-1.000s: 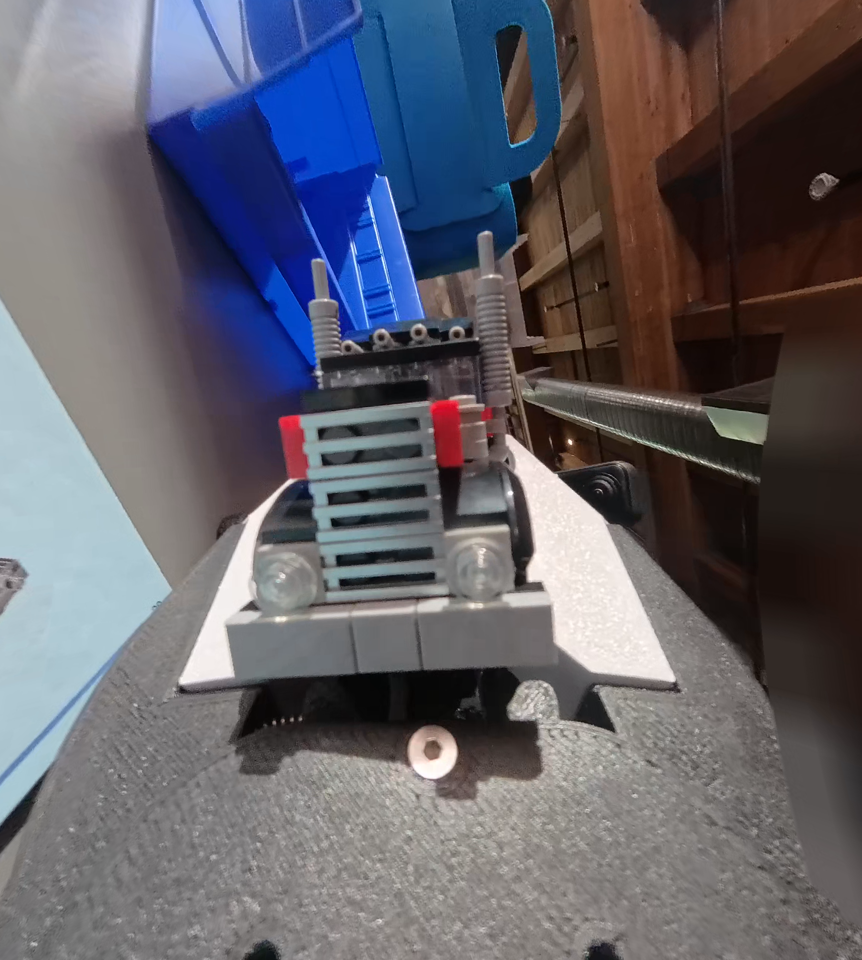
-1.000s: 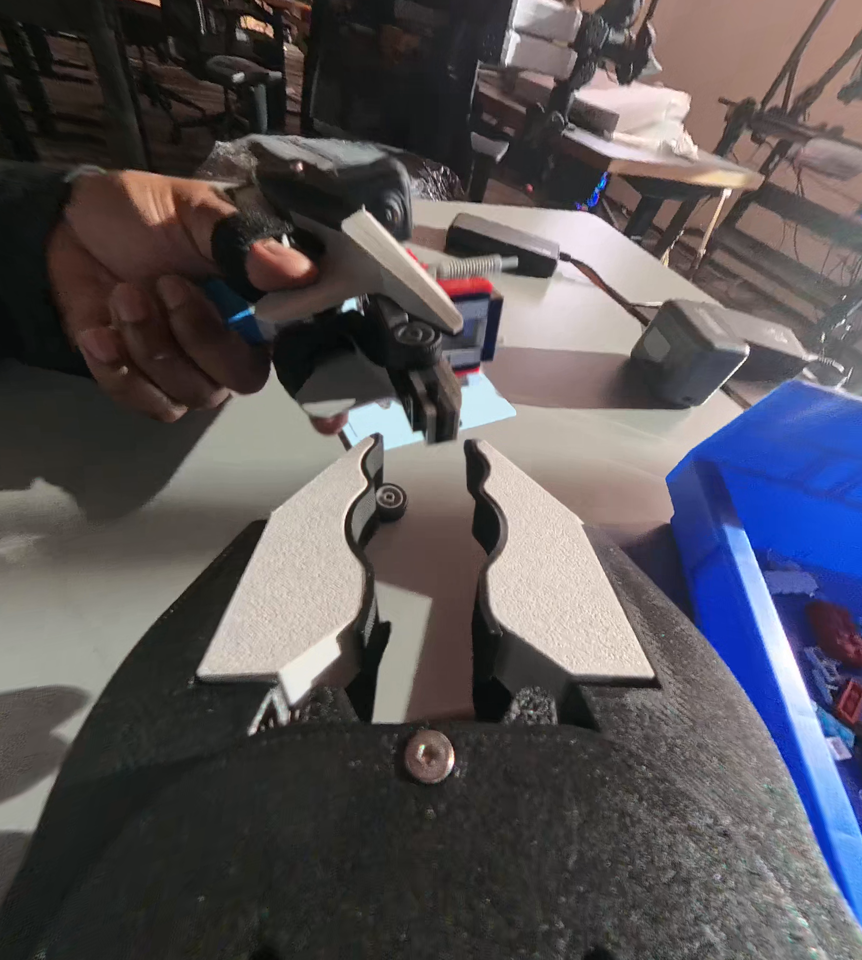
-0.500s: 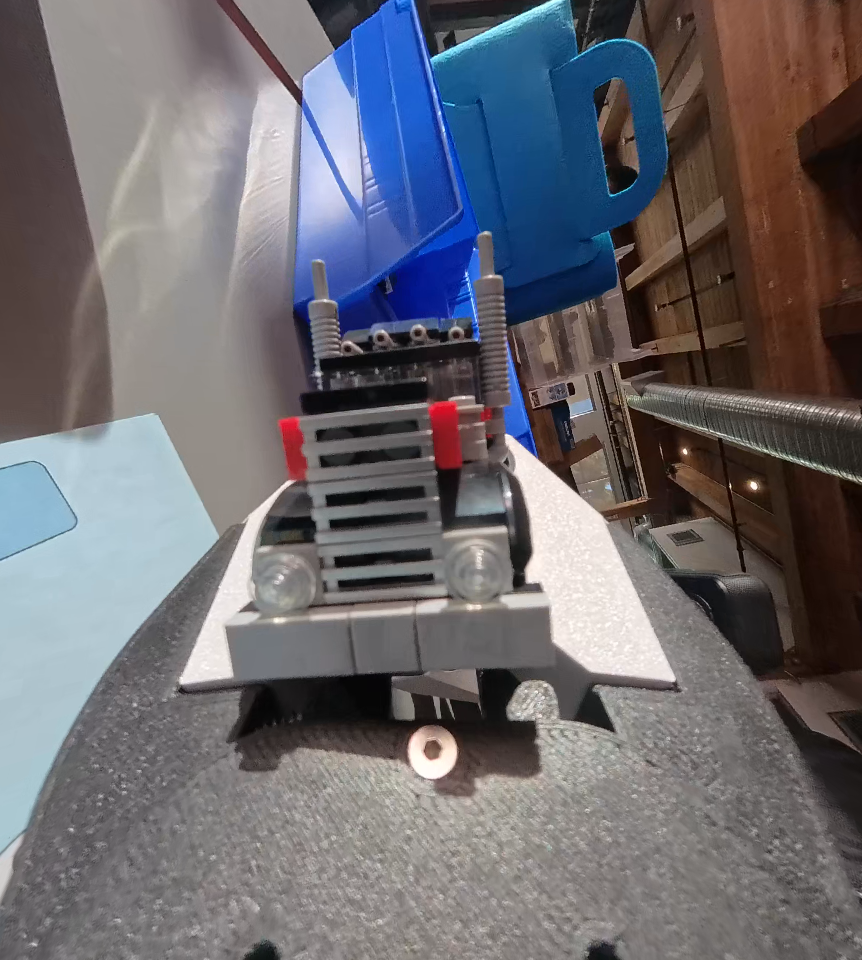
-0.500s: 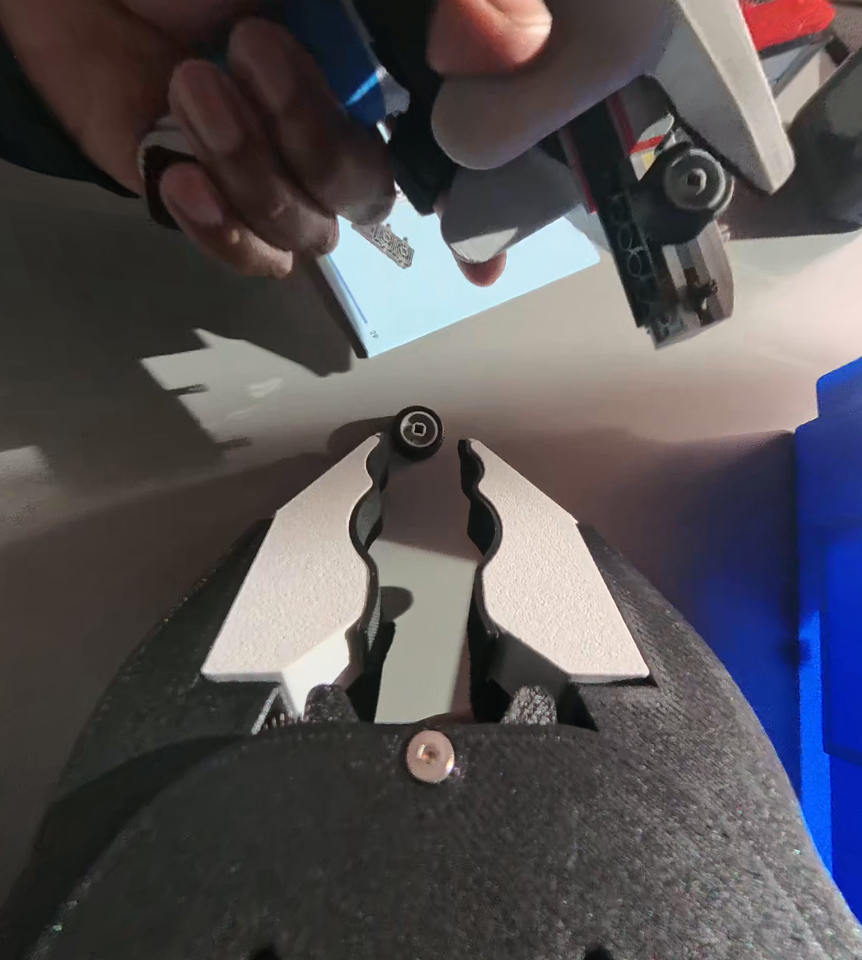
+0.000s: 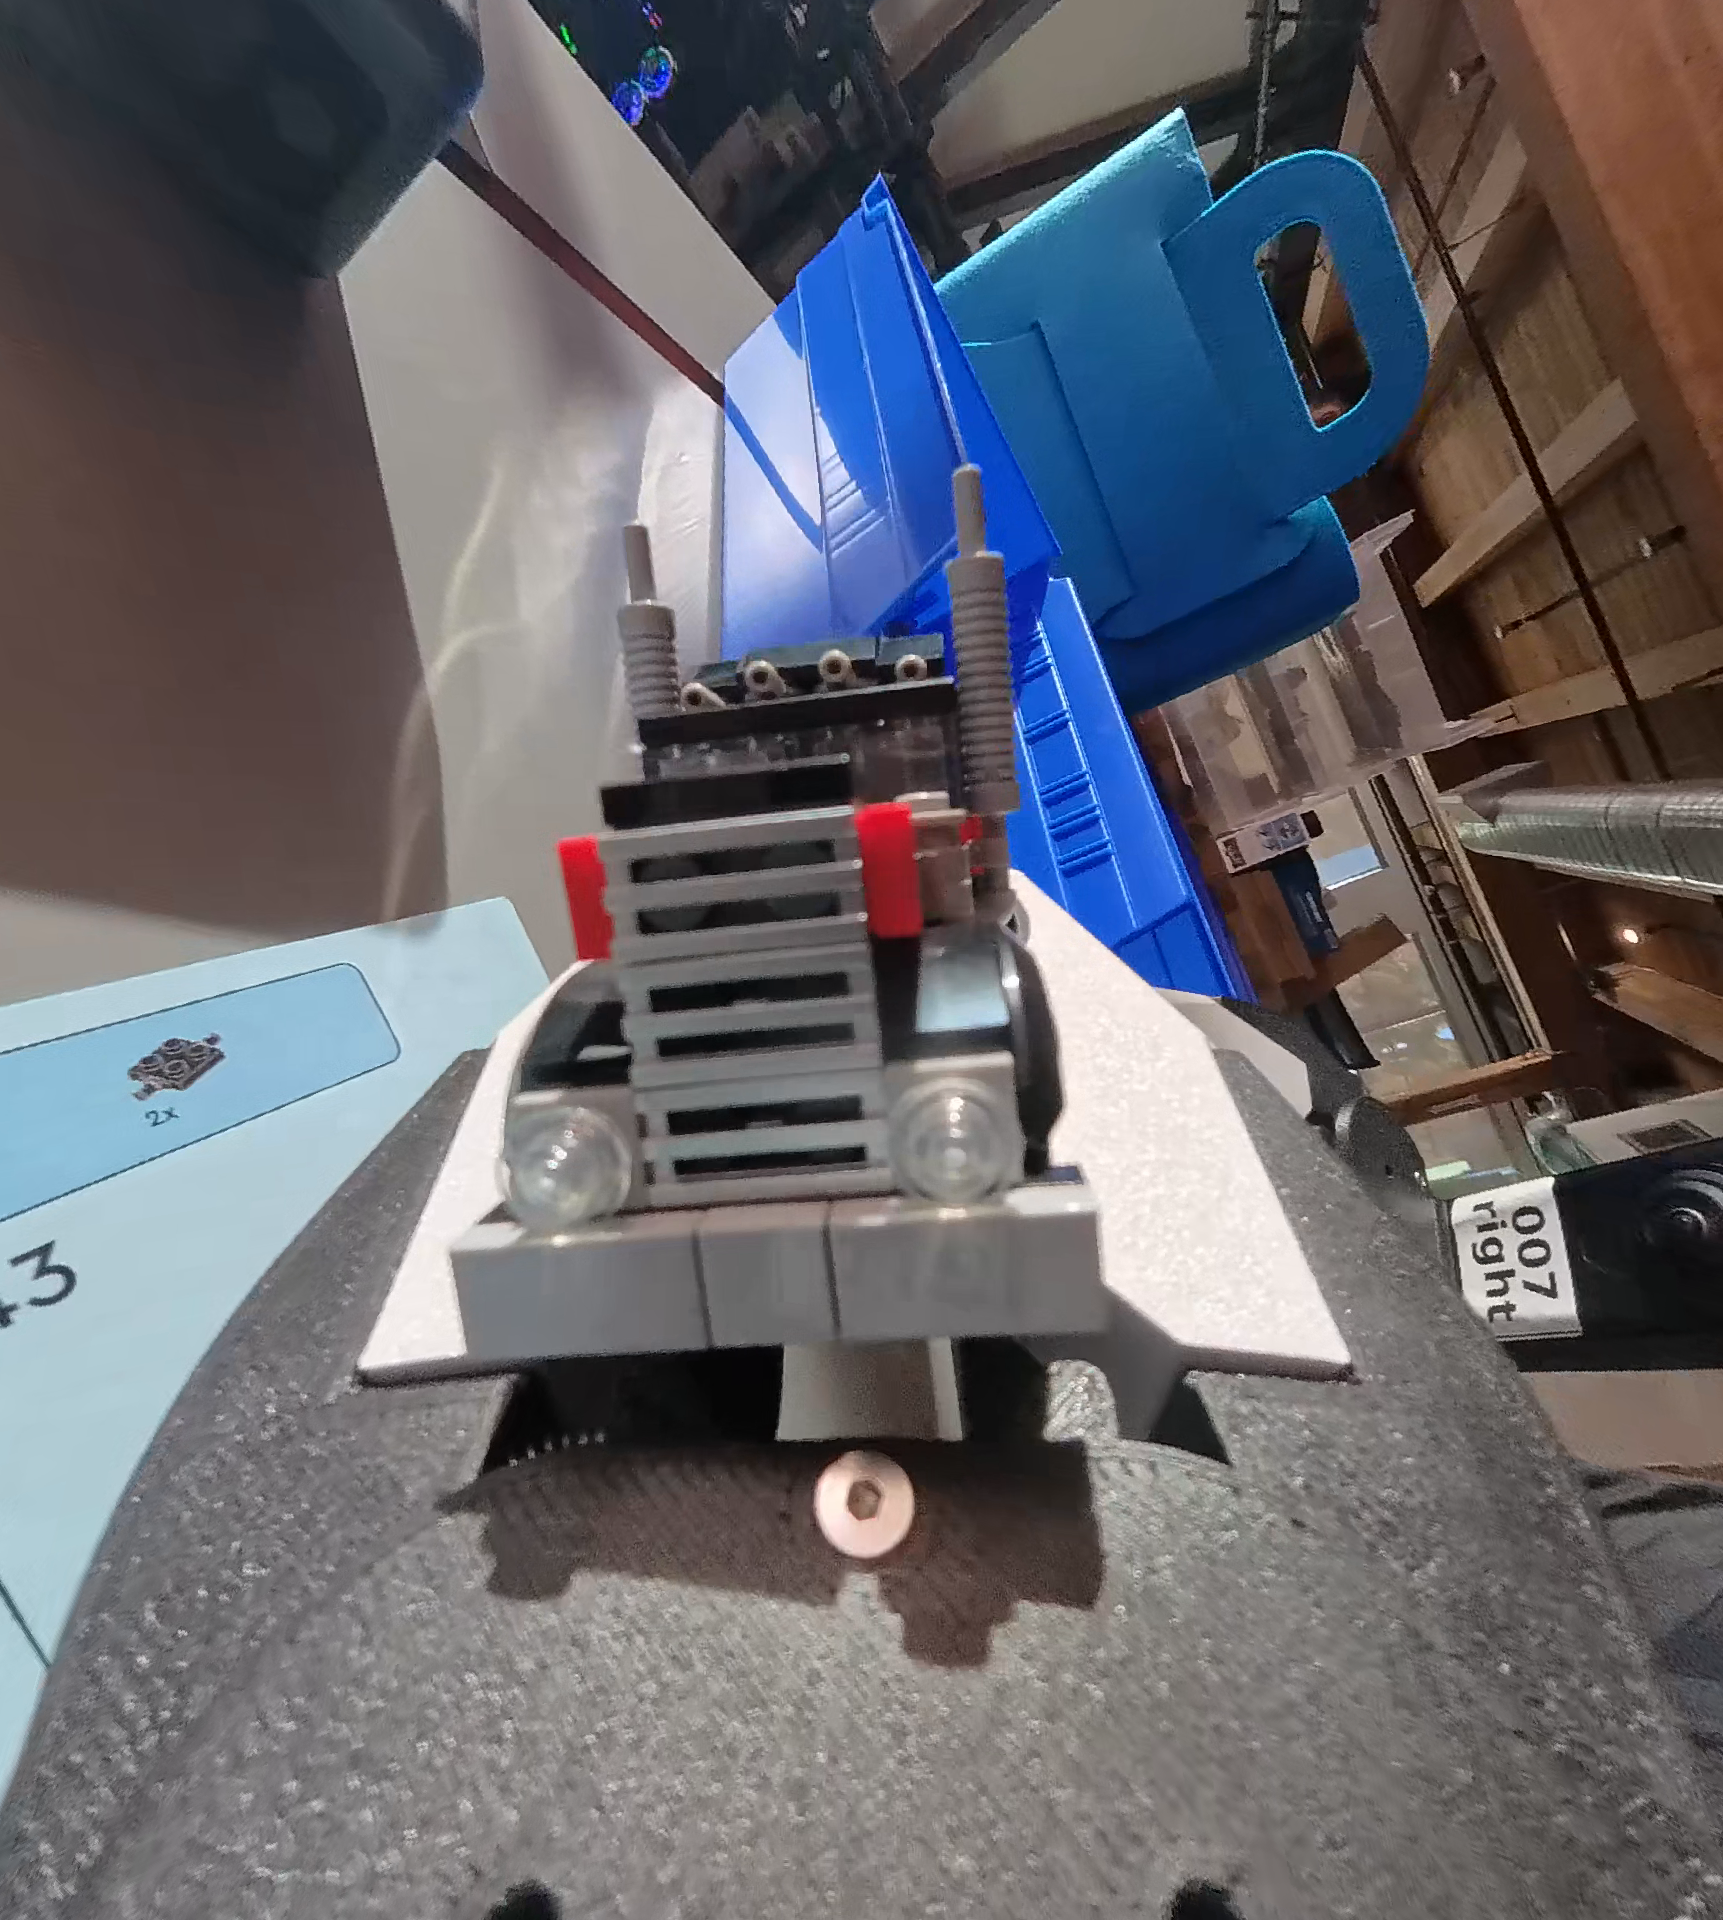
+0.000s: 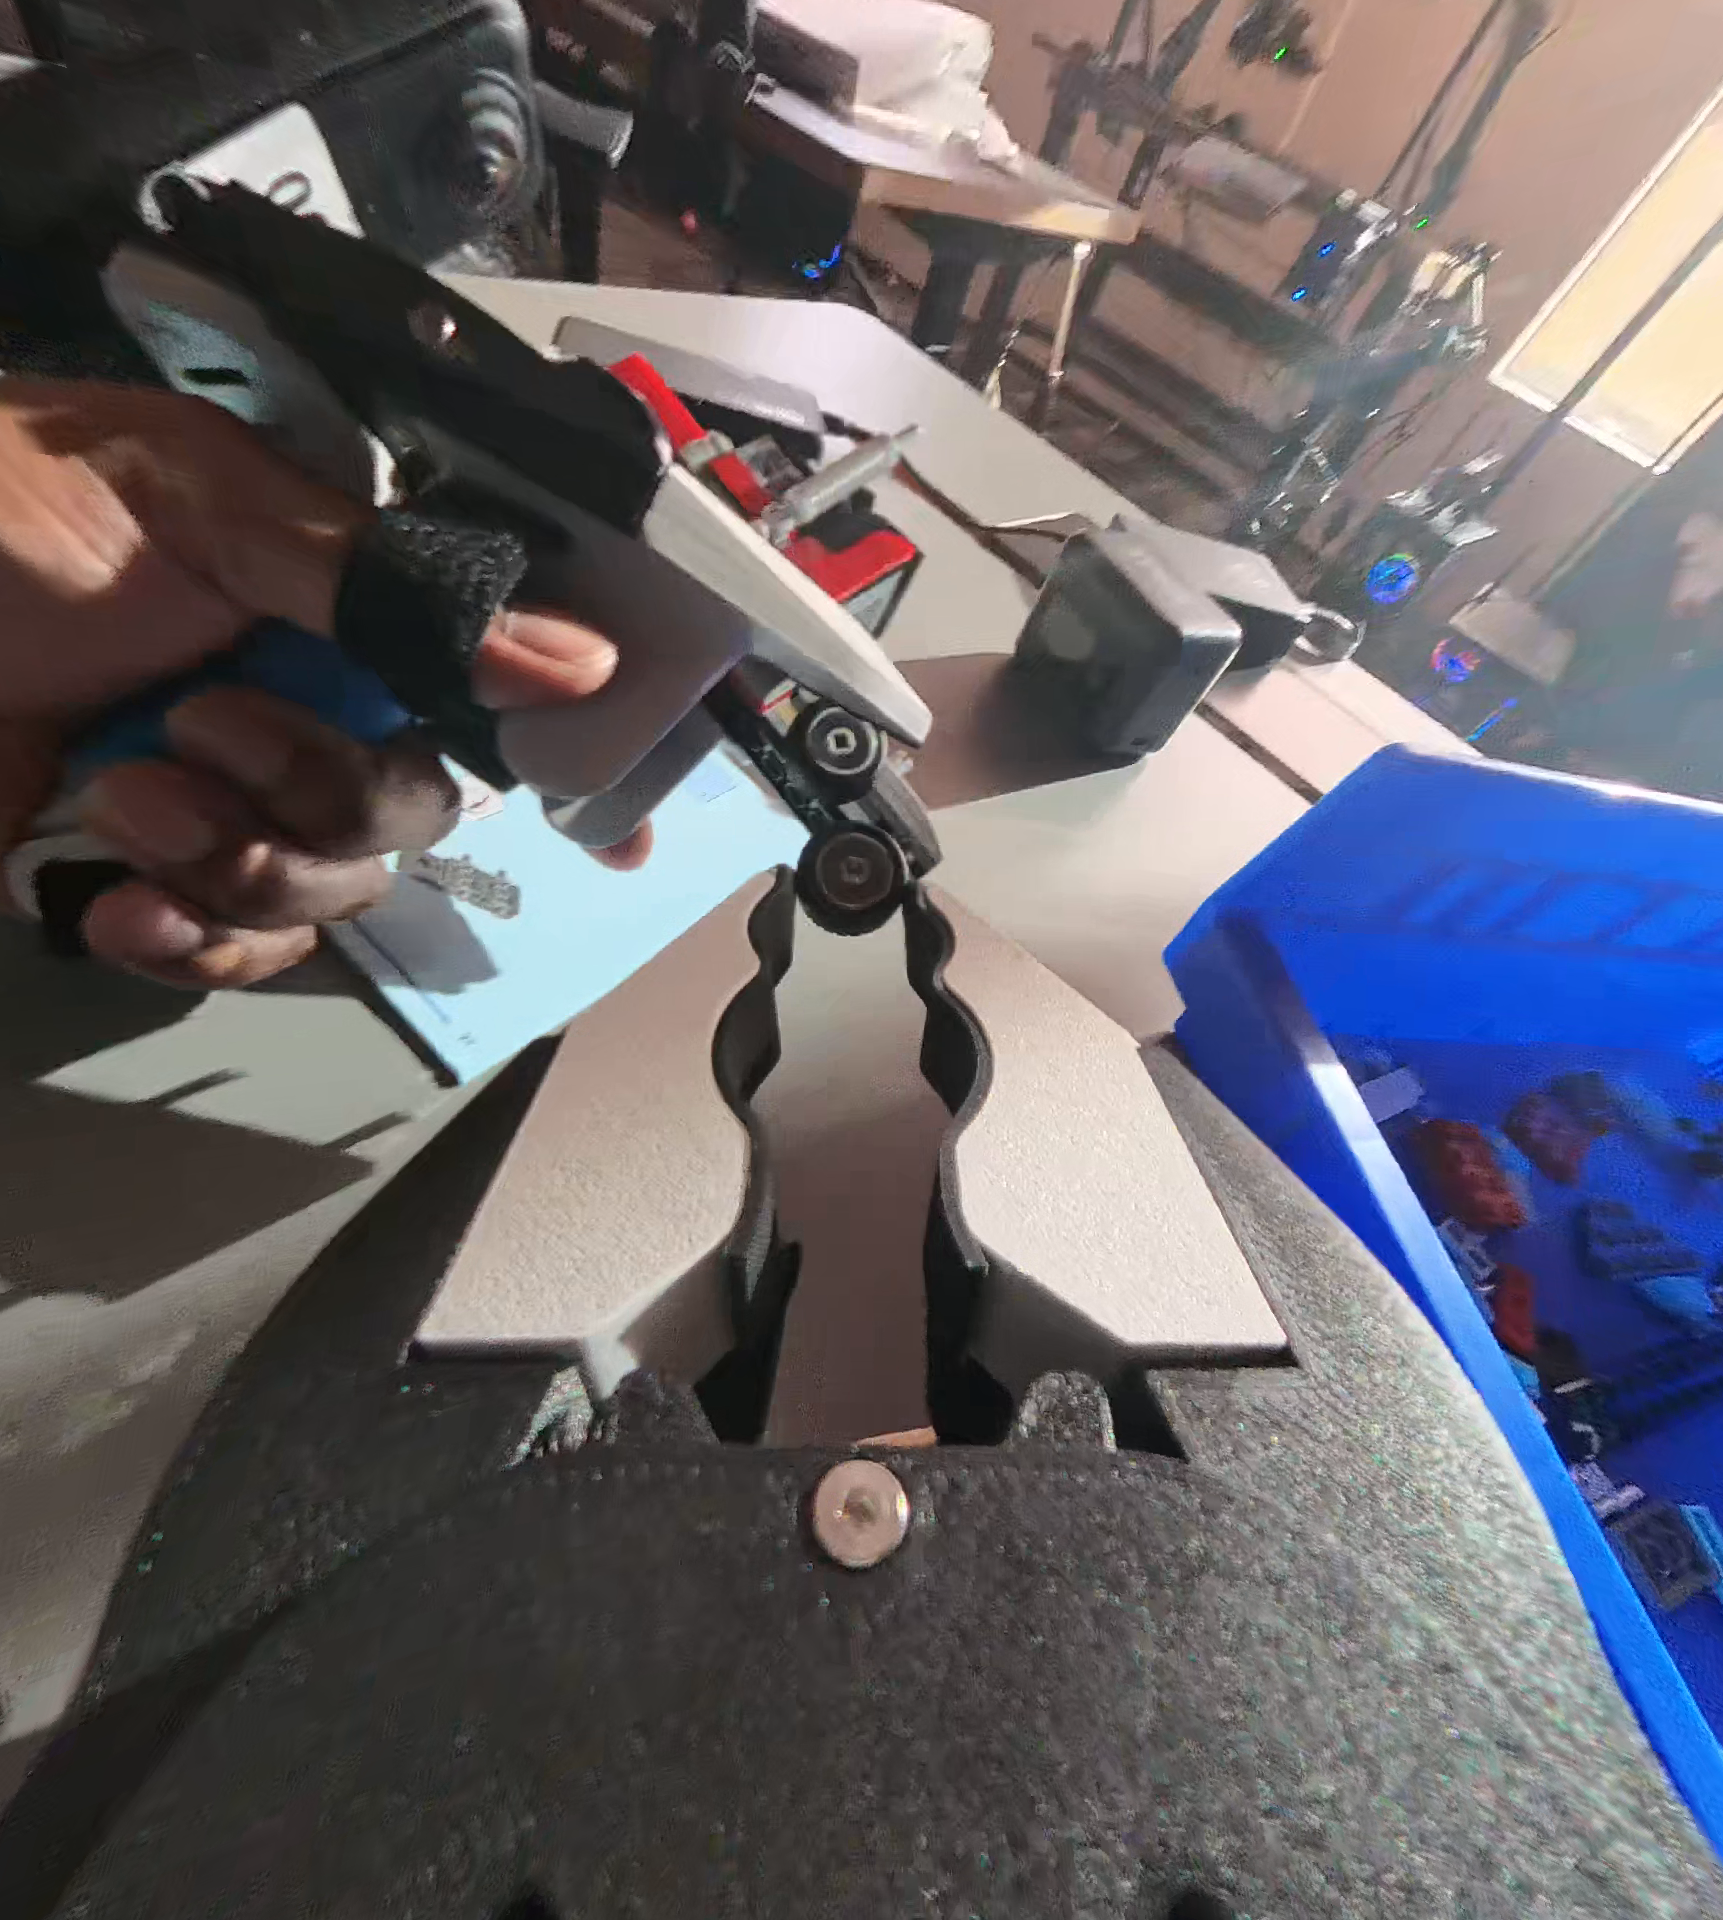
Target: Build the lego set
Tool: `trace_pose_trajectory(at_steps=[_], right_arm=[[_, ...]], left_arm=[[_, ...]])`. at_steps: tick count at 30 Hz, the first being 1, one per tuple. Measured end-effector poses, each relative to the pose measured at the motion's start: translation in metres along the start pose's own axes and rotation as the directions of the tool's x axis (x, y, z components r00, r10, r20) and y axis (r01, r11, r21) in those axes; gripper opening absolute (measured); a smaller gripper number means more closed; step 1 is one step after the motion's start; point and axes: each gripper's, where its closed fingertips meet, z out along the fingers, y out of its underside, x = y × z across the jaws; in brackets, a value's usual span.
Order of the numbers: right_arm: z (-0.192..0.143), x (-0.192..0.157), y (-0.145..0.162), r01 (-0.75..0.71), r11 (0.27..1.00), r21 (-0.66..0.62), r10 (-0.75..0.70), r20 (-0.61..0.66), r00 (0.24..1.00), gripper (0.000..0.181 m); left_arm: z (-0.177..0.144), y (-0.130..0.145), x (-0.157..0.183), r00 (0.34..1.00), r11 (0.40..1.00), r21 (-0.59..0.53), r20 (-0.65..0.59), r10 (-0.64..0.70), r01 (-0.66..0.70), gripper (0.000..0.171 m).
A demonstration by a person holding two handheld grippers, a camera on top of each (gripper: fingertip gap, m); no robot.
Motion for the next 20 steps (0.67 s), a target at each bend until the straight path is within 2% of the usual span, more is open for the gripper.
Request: trace_pose_trajectory(at_steps=[4,20], right_arm=[[0.002,0.009,-0.008,-0.012,0.999,0.053,0.014,-0.047,0.999,0.023],[-0.005,0.008,-0.008,-0.119,0.989,0.084,0.115,0.053,0.992,0.023]], left_arm=[[-0.004,0.001,0.002,1.000,1.000,0.010,-0.008,0.019,-0.019,0.047],[-0.001,0.010,0.020,0.995,0.999,0.005,-0.094,0.034,-0.033,0.051]])
